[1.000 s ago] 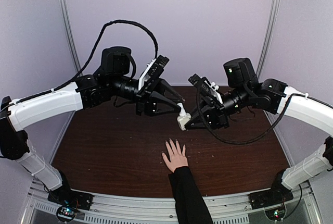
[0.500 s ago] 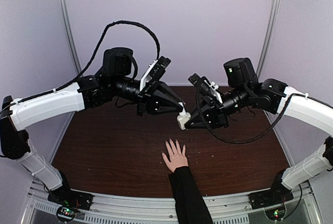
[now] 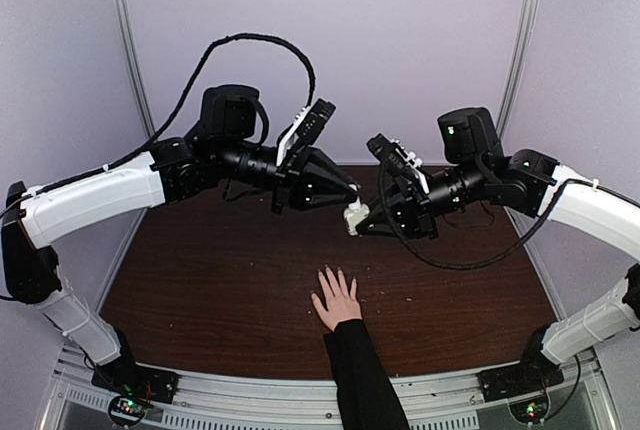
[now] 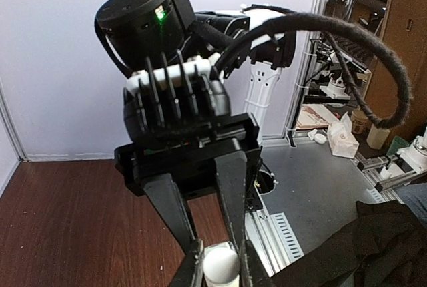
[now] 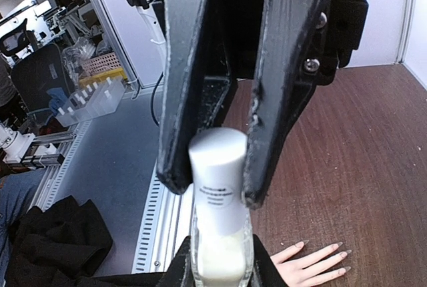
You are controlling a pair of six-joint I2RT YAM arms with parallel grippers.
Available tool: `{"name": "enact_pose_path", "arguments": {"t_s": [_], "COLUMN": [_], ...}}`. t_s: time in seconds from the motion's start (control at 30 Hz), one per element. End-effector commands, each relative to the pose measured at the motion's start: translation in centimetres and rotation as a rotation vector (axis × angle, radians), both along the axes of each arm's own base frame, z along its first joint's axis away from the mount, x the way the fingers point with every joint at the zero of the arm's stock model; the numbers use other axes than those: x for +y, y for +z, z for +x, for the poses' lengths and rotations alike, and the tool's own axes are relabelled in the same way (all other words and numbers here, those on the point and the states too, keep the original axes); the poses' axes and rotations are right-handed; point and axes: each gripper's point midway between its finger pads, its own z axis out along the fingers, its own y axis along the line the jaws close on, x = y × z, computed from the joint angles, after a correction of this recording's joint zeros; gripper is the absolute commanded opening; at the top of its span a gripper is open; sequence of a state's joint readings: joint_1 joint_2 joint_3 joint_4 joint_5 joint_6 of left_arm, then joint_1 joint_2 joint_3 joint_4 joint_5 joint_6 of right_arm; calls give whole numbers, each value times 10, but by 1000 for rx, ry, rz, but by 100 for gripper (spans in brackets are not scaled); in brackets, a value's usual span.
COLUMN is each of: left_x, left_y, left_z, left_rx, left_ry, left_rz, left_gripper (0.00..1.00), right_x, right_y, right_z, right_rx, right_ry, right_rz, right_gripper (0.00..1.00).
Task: Paint the nails
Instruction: Unscrew the cap of the nail polish bottle.
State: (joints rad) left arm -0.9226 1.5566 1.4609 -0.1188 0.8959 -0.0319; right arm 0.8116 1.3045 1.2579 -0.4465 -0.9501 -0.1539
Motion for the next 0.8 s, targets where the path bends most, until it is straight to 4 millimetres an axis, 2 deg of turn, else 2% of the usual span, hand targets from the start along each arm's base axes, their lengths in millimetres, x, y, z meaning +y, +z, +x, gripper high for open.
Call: {"name": "enact_pose_path", "arguments": {"t_s": [0.0, 0.43, 0.77], "left_x": [-8, -8, -9], "left_y": [10, -1, -10], "left_z": [17, 59, 96], "left_rx": [-30, -7, 88], "left_ry": [92, 346, 552], "left_rz": [-24, 31, 25], "left_gripper": [0, 0, 0], "right_x": [0, -9, -22], "right_y": [14, 11, 10], "right_z": [14, 54, 87], "right_rx": [-96, -205, -272], "right_ry": [-75, -295, -490], "right_rz": [15, -41, -78], "right_gripper": [0, 0, 0]}}
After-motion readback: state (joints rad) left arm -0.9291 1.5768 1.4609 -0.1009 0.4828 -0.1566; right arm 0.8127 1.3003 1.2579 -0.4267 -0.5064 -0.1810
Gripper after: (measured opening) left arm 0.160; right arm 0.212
